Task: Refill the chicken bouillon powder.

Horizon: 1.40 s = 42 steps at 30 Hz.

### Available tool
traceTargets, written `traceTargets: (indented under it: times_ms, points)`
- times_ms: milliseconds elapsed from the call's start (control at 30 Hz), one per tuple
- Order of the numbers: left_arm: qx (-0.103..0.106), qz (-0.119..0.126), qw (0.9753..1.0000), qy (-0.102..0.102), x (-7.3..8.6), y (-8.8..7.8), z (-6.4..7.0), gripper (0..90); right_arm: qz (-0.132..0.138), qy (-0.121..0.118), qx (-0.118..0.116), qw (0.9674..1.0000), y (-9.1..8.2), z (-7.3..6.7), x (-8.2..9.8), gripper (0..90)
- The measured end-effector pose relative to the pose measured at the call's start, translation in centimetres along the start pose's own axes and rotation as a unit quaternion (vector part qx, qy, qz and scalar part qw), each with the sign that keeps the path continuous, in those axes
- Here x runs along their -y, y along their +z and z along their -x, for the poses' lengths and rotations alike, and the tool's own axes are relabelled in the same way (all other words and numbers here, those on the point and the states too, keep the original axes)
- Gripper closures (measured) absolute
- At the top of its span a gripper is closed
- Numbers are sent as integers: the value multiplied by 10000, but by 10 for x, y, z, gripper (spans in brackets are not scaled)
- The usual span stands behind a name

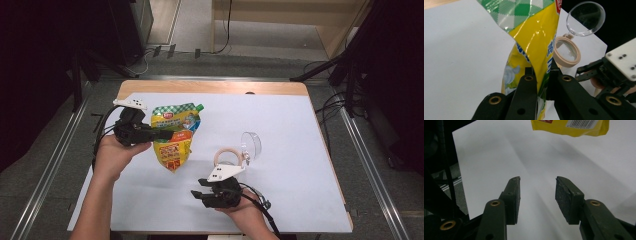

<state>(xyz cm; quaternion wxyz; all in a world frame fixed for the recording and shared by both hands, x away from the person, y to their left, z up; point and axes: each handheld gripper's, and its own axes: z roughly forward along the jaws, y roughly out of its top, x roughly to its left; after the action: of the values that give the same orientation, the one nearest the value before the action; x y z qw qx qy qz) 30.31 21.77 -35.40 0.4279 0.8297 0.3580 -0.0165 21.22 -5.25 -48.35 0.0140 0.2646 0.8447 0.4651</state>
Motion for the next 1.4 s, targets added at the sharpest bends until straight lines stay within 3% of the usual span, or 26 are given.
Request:
traceTargets:
  times_ms: [133,300,433,567,700,800,1000,1033,1100,1167,1267,1400]
  points:
    - [83,73,9999,61,1,-3,4,900,-34,-55,-52,10000,9,1,-1,595]
    - [135,-34,9999,100,2,-3,14,900,35,-167,111,9998,16,1,0,596]
    - [212,-138,9996,141,2,-5,23,900,102,-39,202,9997,18,3,3,658]
    - [310,-146,9993,140,1,-7,32,900,177,-80,316,9993,20,4,6,661]
    - [403,-284,9986,172,1,-4,41,900,254,140,330,9990,23,10,7,702]
    - [544,-308,9979,181,1,-4,47,900,351,240,350,9985,24,12,7,737]
    - [856,-354,9954,239,1,-8,65,900,430,163,491,9977,26,12,6,733]
    - [991,-343,9943,198,1,-8,66,900,496,125,495,9975,26,11,6,725]
    - [1062,-336,9936,158,1,-6,67,900,608,-84,486,9969,26,8,5,687]
    - [1126,-330,9931,56,2,-3,65,900,796,-312,397,9955,24,4,4,705]
    - [948,-325,9950,-32,3,1,62,900,668,-761,609,9930,25,-6,4,709]
    - [898,-224,9955,-196,3,5,58,892,597,-873,552,9929,25,-13,5,709]
